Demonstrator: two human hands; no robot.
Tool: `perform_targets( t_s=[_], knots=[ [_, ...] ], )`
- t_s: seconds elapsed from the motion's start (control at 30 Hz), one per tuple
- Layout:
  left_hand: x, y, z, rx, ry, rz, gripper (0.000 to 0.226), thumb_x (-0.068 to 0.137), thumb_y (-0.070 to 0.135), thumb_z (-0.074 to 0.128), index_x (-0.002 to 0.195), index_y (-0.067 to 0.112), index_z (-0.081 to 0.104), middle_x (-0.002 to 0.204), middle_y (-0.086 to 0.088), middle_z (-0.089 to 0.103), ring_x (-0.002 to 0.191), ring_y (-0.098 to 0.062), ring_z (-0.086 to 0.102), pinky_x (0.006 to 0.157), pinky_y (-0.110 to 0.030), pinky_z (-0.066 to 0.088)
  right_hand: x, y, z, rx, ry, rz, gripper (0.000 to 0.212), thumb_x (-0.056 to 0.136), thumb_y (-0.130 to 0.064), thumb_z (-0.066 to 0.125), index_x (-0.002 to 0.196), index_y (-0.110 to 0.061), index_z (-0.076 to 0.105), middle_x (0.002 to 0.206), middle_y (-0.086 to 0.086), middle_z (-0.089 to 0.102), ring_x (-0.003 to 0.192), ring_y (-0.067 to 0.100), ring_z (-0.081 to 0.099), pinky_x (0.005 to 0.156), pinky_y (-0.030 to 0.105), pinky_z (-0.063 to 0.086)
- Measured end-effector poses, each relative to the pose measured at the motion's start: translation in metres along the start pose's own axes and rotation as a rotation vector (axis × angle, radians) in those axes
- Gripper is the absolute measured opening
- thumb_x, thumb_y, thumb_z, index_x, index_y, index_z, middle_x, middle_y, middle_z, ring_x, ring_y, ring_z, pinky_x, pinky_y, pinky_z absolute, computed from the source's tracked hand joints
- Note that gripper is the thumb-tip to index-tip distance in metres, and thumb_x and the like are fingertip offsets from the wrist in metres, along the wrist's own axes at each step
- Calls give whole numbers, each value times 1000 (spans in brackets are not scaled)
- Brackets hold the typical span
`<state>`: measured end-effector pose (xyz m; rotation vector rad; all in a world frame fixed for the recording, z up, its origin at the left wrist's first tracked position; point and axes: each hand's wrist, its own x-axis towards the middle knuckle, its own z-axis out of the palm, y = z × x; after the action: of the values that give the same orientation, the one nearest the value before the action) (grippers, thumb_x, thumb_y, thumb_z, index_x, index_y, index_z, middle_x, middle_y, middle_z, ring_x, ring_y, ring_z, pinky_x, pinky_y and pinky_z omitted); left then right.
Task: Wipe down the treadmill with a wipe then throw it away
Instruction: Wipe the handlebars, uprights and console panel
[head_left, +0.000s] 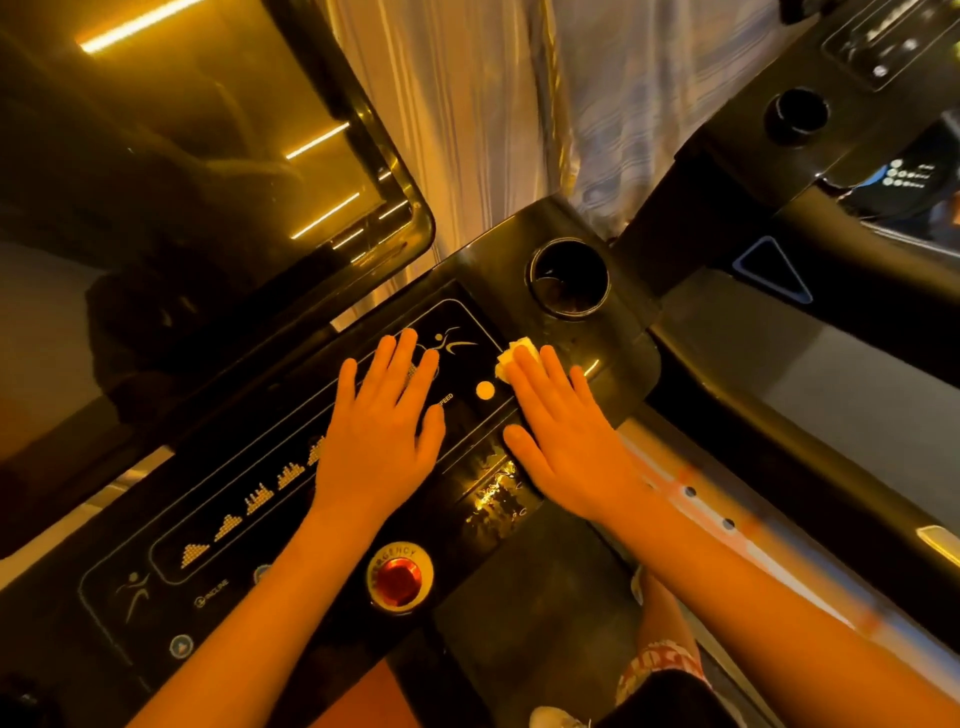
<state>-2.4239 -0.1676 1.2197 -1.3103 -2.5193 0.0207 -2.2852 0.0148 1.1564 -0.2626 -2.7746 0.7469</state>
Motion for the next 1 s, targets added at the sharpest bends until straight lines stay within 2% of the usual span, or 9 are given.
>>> perform_targets(
  t_s=[0.33, 0.47, 0.6, 0.73, 0.83, 1.0],
  knots=[
    [-2, 1, 1, -6, 31, -4, 58, 102, 35, 38, 155, 11, 42, 163, -16, 32, 152, -33, 30, 117, -60, 26, 126, -10, -25, -97, 83, -87, 67, 110, -51, 24, 165, -17, 6, 172, 6, -1, 157, 23, -12, 123, 38, -14],
    [-2, 1, 1, -13, 35, -9, 58, 102, 35, 38, 155, 12, 42, 163, -16, 32, 151, -33, 31, 117, -60, 27, 98, -6, -18, -54, 88, -69, 67, 109, -52, 23, 165, -20, 4, 172, 3, -4, 156, 19, -16, 123, 37, -16],
    [-1, 1, 1, -25, 39, -5, 58, 102, 36, 37, 154, 12, 42, 164, -16, 32, 152, -32, 30, 118, -59, 26, 45, 4, -11, -18, 47, -21, 68, 107, -57, 18, 164, -25, -2, 172, 0, -10, 157, 19, -18, 127, 42, -10],
    [-1, 0, 2, -23, 33, -1, 58, 103, 36, 36, 155, 11, 41, 164, -16, 32, 152, -32, 30, 118, -59, 25, 4, 11, -2, -7, 38, -35, 72, 107, -56, 24, 164, -24, -3, 172, 0, -11, 157, 19, -16, 127, 45, -3],
    [-1, 1, 2, -16, 23, -3, 59, 103, 36, 35, 155, 10, 40, 164, -17, 31, 152, -33, 29, 118, -59, 25, 2, 14, -2, -27, 32, -42, 73, 107, -56, 26, 165, -21, -2, 172, 2, -9, 158, 20, -13, 128, 47, 0],
    [-1, 2, -1, -14, 18, -10, 59, 103, 37, 35, 155, 10, 41, 164, -16, 32, 152, -32, 30, 118, -59, 26, 33, 10, -11, -90, 32, -95, 75, 107, -60, 20, 165, -18, -1, 172, 4, -9, 157, 19, -15, 127, 44, -6]
  ],
)
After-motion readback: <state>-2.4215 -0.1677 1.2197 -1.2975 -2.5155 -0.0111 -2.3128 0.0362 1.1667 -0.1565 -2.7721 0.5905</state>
